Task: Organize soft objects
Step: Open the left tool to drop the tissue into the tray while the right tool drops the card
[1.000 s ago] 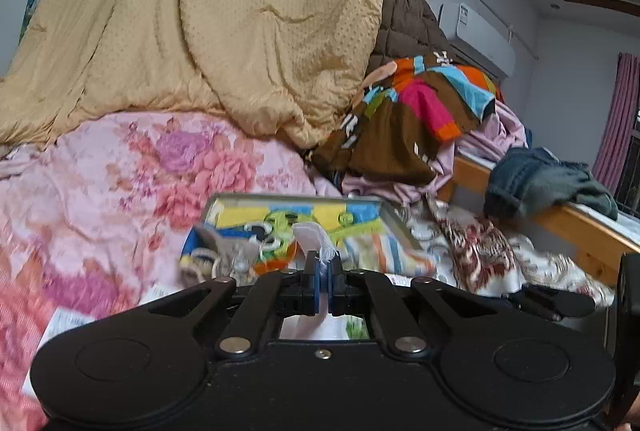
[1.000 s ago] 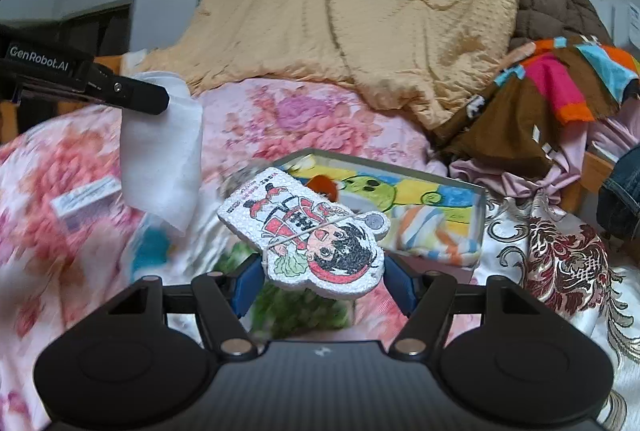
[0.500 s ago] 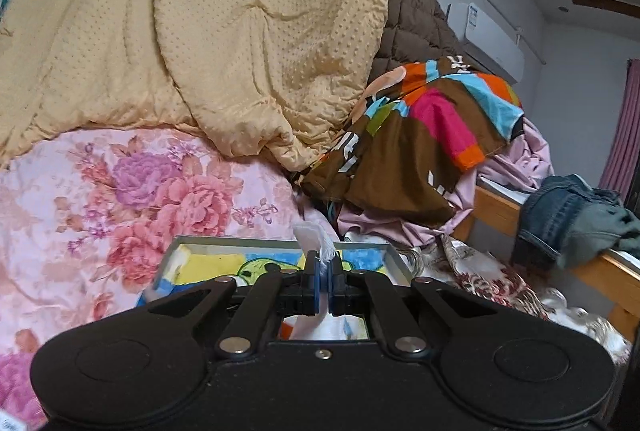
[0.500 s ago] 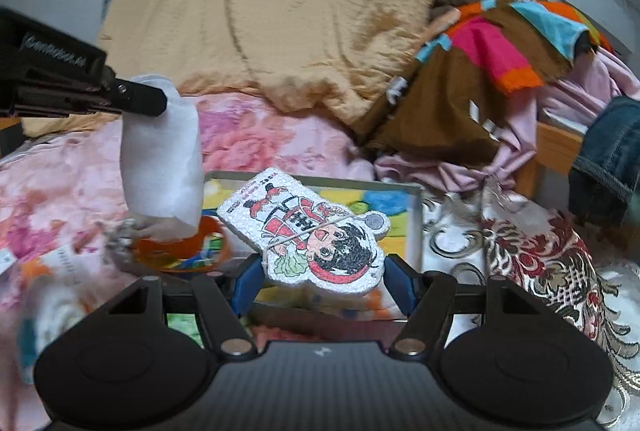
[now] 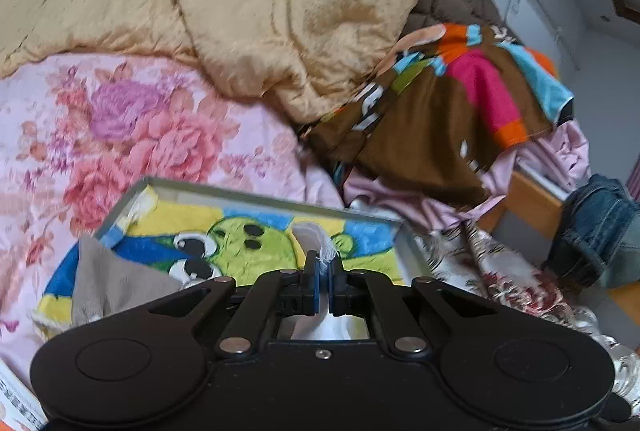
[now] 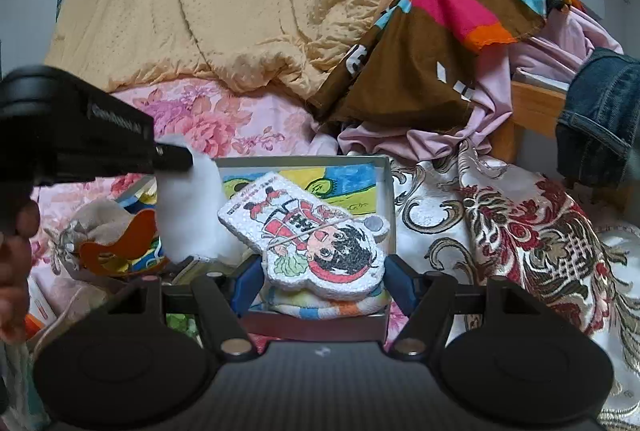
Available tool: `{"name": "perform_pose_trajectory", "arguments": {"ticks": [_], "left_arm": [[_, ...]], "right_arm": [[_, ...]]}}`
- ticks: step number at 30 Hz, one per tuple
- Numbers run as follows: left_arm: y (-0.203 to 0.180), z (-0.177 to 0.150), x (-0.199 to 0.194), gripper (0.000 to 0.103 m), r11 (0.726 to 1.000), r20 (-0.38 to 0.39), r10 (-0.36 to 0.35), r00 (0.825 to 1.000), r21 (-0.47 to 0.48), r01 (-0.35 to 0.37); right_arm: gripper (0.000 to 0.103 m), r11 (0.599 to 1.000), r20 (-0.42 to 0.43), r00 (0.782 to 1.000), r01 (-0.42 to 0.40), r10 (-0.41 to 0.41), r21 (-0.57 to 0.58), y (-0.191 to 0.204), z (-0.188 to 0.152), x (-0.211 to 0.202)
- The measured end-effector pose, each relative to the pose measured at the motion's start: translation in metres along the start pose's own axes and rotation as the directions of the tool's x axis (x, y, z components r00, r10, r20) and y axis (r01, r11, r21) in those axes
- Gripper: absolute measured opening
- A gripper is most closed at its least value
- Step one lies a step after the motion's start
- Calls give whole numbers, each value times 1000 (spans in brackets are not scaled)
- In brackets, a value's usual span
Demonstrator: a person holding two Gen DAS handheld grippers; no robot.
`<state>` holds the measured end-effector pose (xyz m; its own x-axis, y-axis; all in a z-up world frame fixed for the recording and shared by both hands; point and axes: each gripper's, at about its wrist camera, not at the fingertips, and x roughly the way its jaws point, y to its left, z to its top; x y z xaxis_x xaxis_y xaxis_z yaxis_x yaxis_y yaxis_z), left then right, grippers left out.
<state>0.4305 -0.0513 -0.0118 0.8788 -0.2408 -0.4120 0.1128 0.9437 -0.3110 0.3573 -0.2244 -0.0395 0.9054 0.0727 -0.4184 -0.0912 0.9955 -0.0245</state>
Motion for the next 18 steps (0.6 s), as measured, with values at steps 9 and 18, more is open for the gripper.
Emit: {"name": "perform_pose_trajectory", "arguments": {"ticks": [9,18], "left_arm": [[4,-12,6,18,1000,-73,13,997,19,-12],[4,-11,-10,41,999,-91,20,996,40,-17]], "right_arm": [[83,1000,-14,1000,-15,15,9,1,-4,2],[92,999,-1,1000,-23,23,38,-2,-3,-13]]}}
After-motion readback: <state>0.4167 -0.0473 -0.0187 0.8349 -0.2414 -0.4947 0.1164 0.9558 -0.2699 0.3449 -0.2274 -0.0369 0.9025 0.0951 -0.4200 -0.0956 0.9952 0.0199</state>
